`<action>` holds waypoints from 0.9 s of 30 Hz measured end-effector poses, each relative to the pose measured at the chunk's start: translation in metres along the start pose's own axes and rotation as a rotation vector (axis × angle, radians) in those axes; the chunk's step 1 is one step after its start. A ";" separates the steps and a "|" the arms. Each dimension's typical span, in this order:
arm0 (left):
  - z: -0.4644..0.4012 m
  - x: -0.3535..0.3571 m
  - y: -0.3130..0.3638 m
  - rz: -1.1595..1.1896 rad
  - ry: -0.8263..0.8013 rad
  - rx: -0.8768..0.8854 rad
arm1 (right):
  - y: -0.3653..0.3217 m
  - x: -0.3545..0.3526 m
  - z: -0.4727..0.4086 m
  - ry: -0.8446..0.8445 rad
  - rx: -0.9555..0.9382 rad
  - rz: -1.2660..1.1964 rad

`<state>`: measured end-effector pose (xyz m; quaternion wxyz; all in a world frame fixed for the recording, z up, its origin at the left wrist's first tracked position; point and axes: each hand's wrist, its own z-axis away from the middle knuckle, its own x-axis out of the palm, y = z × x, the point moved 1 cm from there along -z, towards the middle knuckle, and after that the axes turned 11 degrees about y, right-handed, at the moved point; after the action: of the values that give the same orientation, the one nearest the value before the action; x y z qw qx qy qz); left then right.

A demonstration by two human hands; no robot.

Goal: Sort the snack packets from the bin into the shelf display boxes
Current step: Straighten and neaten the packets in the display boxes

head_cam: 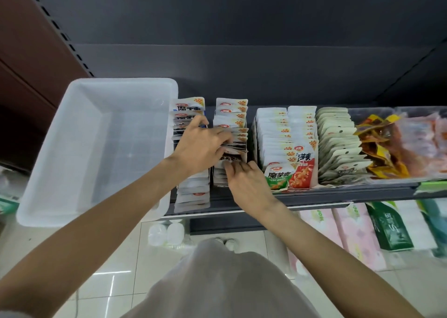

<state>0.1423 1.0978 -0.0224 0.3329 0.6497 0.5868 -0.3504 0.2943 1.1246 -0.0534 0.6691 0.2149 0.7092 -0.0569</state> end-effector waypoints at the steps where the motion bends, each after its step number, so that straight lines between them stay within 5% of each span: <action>1: 0.000 0.000 -0.001 0.019 0.008 0.018 | 0.000 0.001 -0.001 0.007 0.003 0.006; 18: -0.002 -0.008 -0.002 0.182 -0.138 0.102 | 0.049 -0.061 -0.009 -0.087 -0.150 -0.263; 27: 0.020 -0.011 0.011 0.143 -0.300 0.167 | 0.054 -0.044 0.003 -0.084 -0.021 -0.378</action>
<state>0.1510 1.0742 -0.0236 0.3857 0.6556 0.4515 -0.4664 0.3180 1.1624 0.0004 0.6777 0.0681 0.7090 -0.1830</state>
